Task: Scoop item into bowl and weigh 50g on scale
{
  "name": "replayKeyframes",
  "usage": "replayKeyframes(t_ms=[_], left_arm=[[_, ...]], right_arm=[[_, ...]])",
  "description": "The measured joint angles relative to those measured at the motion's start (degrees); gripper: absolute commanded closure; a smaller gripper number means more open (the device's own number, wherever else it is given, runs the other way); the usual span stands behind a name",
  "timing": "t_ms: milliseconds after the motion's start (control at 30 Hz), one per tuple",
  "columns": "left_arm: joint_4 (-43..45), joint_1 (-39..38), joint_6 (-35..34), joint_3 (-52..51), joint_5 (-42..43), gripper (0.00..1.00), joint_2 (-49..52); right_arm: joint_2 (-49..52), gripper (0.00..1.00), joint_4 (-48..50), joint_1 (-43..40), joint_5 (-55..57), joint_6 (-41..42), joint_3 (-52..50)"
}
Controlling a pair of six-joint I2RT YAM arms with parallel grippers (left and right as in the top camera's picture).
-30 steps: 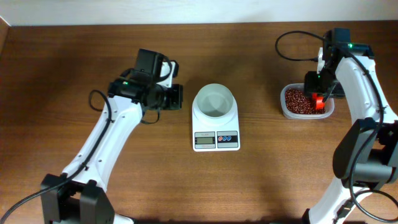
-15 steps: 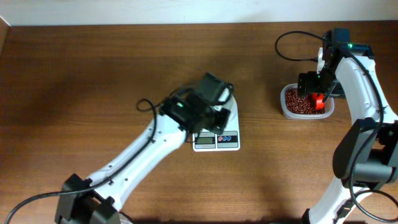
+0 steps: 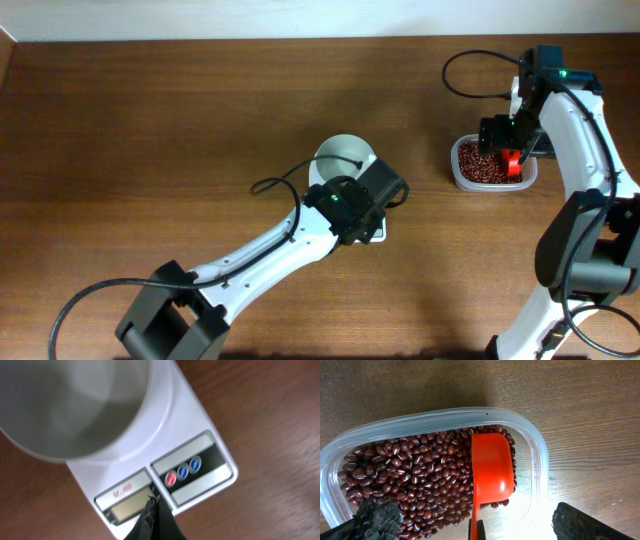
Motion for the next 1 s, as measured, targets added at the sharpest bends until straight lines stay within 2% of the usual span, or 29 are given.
replayKeyframes(t_ms=[100,567,1000], left_arm=[[-2.58,-0.11,0.44,-0.13,0.7,1.0,0.11],[-0.72,-2.45,6.12,-0.17,1.79,1.0,10.51],[0.92,-1.97,6.38,-0.02,1.2,1.0,10.8]], right_arm=[[0.0,0.01,0.0,-0.02,0.0,-0.02,0.0],[0.0,0.01,0.0,0.0,0.0,-0.02,0.0],[0.0,0.01,0.02,-0.02,0.0,0.0,0.0]])
